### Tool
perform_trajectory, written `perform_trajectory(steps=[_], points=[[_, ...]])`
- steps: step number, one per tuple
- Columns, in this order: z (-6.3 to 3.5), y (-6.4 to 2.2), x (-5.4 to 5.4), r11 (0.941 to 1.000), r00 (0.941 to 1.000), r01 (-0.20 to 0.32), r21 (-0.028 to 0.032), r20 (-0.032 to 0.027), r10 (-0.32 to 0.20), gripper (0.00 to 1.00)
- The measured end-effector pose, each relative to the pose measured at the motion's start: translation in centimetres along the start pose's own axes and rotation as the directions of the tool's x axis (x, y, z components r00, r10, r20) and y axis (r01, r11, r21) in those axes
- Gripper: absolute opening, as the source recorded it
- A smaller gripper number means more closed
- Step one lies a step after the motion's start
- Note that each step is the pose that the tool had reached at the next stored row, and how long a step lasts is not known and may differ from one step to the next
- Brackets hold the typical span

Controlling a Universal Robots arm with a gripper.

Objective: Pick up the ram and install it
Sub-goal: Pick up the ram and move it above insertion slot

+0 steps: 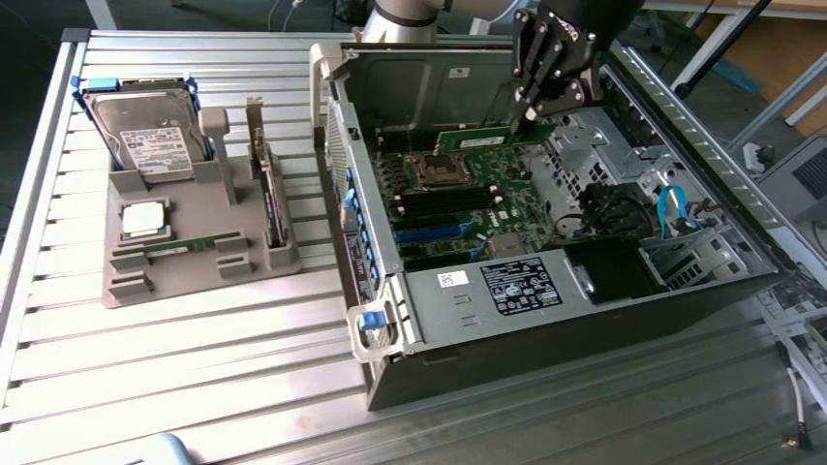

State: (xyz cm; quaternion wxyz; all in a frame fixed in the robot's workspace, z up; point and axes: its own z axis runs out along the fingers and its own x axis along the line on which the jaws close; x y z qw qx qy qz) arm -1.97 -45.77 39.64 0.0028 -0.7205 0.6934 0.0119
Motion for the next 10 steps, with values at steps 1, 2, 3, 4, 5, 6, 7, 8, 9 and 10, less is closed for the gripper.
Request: perform_trajectory(steps=[1, 2, 3, 4, 5, 6, 7, 8, 9, 10], points=[[0.0, -0.07, 0.0, 1.0, 1.0, 0.0, 0.0, 0.0, 0.0, 0.12], [0.0, -0.08, 0.0, 1.0, 1.0, 0.0, 0.0, 0.0, 0.0, 0.12], [0.01, -0.08, 0.0, 1.0, 1.0, 0.0, 0.0, 0.0001, 0.0, 0.12], [0.01, -0.08, 0.0, 1.0, 1.0, 0.0, 0.0, 0.0001, 0.0, 0.12], [0.0, -0.08, 0.0, 1.0, 1.0, 0.0, 0.0, 0.0001, 0.0, 0.12], [0.03, -0.08, -0.01, 1.0, 1.0, 0.0, 0.0001, 0.0003, 0.0, 0.12], [0.09, -0.09, -0.01, 1.0, 1.0, 0.0, 0.0001, 0.0002, 0.0, 0.12], [0.16, -0.08, 0.0, 1.0, 1.0, 0.0, 0.0, 0.0, 0.0, 0.12], [0.24, -0.08, 0.0, 1.0, 1.0, 0.0, 0.0, 0.0001, 0.0, 0.12], [0.31, -0.09, 0.0, 1.0, 1.0, 0.0, 0.0, 0.0001, 0.0, 0.12]])
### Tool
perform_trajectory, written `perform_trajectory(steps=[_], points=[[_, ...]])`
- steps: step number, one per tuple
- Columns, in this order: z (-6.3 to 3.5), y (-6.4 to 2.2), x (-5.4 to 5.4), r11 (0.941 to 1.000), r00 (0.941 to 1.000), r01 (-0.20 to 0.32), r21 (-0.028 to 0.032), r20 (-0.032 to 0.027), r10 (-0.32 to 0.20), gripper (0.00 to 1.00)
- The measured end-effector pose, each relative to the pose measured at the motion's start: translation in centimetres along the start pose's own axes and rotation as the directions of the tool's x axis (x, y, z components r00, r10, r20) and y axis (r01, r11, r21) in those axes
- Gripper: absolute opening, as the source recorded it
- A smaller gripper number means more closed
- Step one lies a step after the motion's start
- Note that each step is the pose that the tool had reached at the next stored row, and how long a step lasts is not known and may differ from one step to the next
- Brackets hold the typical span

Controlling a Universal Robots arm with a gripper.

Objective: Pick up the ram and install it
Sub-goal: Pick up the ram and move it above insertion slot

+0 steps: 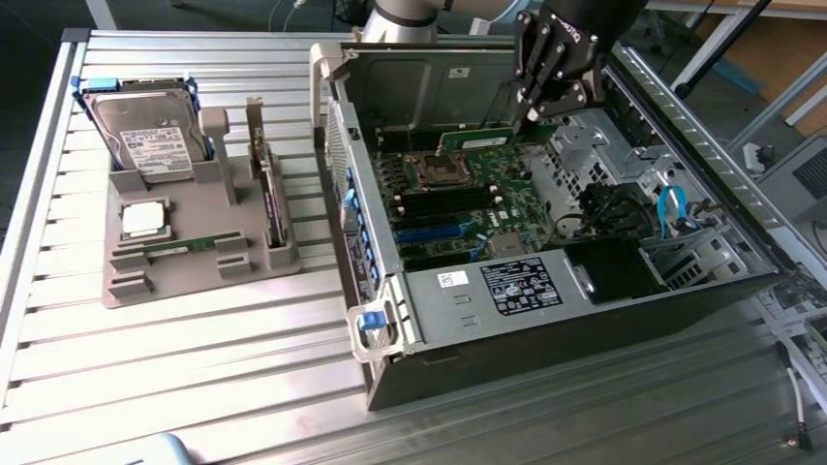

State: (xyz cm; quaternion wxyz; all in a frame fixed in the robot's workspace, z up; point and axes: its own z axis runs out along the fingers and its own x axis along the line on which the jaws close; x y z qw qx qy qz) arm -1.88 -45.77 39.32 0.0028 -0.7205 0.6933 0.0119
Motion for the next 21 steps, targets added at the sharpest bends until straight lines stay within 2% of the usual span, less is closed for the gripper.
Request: perform_trajectory(steps=[4, 11, 21], points=[[0.59, -0.01, 0.0, 1.0, 1.0, 0.0, 0.0, -0.0001, 0.0, 0.12], [0.65, -0.01, 0.0, 1.0, 1.0, 0.0, 0.0001, 0.0003, 0.0, 0.12], [0.8, -0.07, -1.5, 1.0, 1.0, 0.0, 0.0, -0.0001, 0.0, 0.12]])
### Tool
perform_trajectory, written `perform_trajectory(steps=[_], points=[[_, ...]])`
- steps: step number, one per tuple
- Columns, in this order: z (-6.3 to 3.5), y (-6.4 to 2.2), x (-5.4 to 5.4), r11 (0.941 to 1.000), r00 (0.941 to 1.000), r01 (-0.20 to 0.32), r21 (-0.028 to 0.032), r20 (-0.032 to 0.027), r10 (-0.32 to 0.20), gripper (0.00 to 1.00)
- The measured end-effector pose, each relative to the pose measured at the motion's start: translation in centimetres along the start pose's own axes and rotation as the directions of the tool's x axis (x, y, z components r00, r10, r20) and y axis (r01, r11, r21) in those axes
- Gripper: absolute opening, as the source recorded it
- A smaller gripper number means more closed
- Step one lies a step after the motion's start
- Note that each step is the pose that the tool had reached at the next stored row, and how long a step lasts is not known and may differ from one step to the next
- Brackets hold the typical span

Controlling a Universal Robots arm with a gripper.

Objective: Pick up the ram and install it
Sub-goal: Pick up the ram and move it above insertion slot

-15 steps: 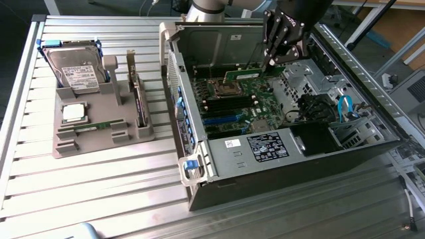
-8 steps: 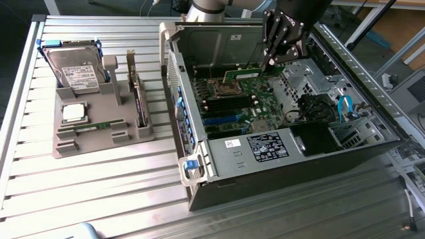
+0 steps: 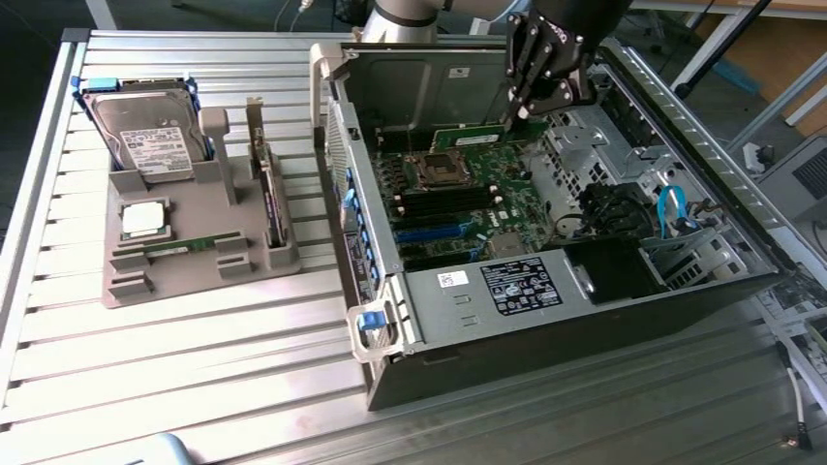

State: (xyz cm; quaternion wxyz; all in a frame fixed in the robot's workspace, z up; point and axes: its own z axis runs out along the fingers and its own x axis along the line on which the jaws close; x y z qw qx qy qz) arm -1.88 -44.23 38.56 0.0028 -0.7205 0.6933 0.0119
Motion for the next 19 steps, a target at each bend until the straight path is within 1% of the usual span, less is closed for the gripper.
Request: perform_trajectory(steps=[15, 19], points=[[0.19, -0.11, -2.8, 1.0, 1.0, 0.0, 0.0, 0.0, 0.0, 0.12], [0.21, -0.13, -3.3, 1.0, 1.0, 0.0, 0.0, -0.0001, 0.0, 0.12]])
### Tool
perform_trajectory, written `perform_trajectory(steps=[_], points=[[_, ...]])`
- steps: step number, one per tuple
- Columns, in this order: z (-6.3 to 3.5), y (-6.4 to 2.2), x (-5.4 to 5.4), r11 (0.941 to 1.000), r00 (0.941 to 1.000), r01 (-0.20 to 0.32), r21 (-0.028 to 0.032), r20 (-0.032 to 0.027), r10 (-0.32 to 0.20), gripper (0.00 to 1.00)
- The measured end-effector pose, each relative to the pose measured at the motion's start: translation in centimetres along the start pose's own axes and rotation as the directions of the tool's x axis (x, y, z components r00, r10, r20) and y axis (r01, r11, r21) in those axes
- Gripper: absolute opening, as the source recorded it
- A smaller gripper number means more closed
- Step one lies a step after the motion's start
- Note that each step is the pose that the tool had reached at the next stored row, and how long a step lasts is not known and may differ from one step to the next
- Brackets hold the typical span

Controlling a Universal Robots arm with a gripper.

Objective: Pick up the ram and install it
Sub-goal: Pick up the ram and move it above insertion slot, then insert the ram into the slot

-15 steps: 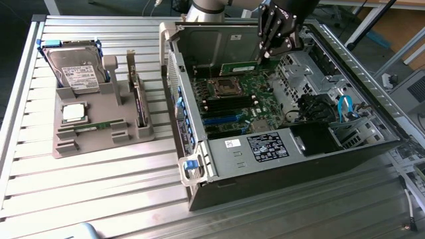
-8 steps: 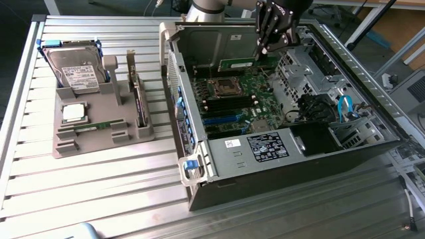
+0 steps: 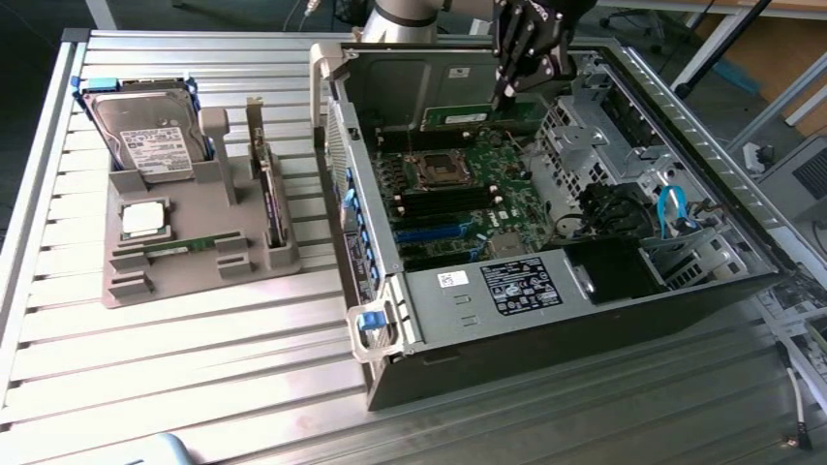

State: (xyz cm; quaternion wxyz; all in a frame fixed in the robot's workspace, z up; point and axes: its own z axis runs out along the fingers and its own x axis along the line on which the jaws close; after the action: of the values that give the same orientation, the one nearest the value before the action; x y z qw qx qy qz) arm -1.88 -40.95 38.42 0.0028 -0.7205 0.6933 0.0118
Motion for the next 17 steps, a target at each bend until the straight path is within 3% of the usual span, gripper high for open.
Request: perform_trajectory(steps=[17], points=[[0.41, 0.0, 0.01, 1.0, 1.0, 0.0, 0.0005, 0.0003, 0.0, 0.12]])
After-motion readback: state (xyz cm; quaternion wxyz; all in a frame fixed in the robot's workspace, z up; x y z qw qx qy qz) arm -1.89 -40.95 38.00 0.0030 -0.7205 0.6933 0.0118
